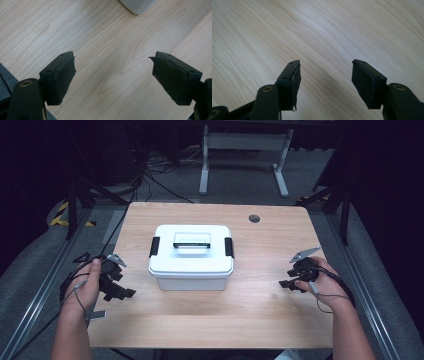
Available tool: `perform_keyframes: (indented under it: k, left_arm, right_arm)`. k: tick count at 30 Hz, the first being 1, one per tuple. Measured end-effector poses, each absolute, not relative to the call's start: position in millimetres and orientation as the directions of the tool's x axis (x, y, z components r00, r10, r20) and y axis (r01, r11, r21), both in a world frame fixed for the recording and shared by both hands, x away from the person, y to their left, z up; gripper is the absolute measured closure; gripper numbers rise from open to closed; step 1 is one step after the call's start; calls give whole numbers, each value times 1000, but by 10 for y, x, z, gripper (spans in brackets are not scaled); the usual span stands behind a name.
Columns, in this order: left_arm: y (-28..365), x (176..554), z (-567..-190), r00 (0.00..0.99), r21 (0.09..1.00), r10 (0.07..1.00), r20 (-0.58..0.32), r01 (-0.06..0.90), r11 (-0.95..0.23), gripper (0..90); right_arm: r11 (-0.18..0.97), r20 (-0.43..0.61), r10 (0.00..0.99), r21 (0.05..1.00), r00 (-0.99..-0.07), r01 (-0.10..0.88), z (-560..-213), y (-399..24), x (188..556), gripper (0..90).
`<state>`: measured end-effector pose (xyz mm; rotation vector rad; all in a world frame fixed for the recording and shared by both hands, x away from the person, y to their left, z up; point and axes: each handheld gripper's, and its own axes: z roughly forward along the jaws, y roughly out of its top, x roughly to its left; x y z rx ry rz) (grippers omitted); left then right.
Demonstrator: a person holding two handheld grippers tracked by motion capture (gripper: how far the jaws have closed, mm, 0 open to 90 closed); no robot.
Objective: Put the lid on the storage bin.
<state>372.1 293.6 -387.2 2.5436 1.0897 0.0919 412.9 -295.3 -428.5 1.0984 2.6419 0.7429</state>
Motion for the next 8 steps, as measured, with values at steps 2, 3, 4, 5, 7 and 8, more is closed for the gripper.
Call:
perform_keyframes:
  k: [2,3,4,5,7,8]
  left_arm:
    - [2926,3728,-3867,704,353,705,-82,682,-640,190]
    - [2926,3728,-3867,704,353,705,-82,682,-640,190]
    - [2917,3723,-3862,698,348,710,-91,690,-634,190]
    - [2917,3723,-3856,696,346,712,-92,692,-633,189]
    - [2924,3723,-3841,693,337,715,-92,698,-632,190]
    - [2930,3724,-3831,688,337,721,-85,700,-629,190]
  right_arm:
    - [576,36,704,556,-710,599,-4326,-2960,4115,469]
    - [576,36,704,556,-710,599,-4326,-2960,4115,469]
    - [562,47,707,568,-706,601,-4347,-2958,4112,472]
    - [577,43,698,557,-715,597,-4360,-2946,4112,474]
    - [554,57,704,581,-708,597,-4352,-2945,4102,472]
    - [544,66,704,589,-707,597,-4358,-2942,4100,468]
